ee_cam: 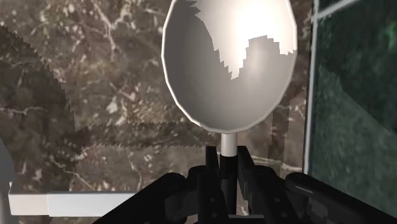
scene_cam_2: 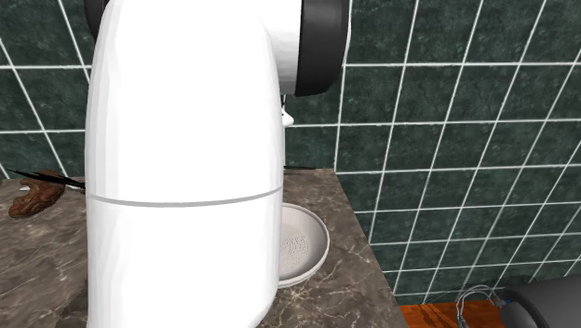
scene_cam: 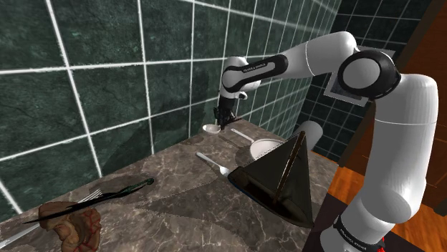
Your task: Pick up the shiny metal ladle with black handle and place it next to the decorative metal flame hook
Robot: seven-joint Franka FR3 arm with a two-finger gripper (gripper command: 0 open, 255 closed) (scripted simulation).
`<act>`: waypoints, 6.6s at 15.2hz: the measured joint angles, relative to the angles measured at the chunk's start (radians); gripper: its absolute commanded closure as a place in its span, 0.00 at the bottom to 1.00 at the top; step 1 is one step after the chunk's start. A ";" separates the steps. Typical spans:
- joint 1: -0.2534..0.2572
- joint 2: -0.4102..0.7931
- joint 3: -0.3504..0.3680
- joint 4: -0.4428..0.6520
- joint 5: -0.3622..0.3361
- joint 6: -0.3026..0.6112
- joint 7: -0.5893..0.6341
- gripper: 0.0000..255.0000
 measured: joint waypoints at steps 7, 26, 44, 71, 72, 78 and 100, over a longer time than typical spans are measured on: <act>0.000 -0.032 0.002 0.051 0.002 -0.082 0.007 1.00; -0.002 -0.071 0.003 0.251 0.002 -0.321 0.022 1.00; 0.137 -0.336 0.118 -0.064 0.037 -0.243 0.267 1.00; 0.412 -0.378 0.437 -0.146 0.019 -0.148 0.861 1.00; 0.413 -0.375 0.439 -0.157 0.018 -0.136 0.865 1.00; 0.416 -0.358 0.441 -0.222 0.010 -0.056 0.867 1.00; 0.435 -0.222 0.439 -0.388 -0.078 0.225 0.918 1.00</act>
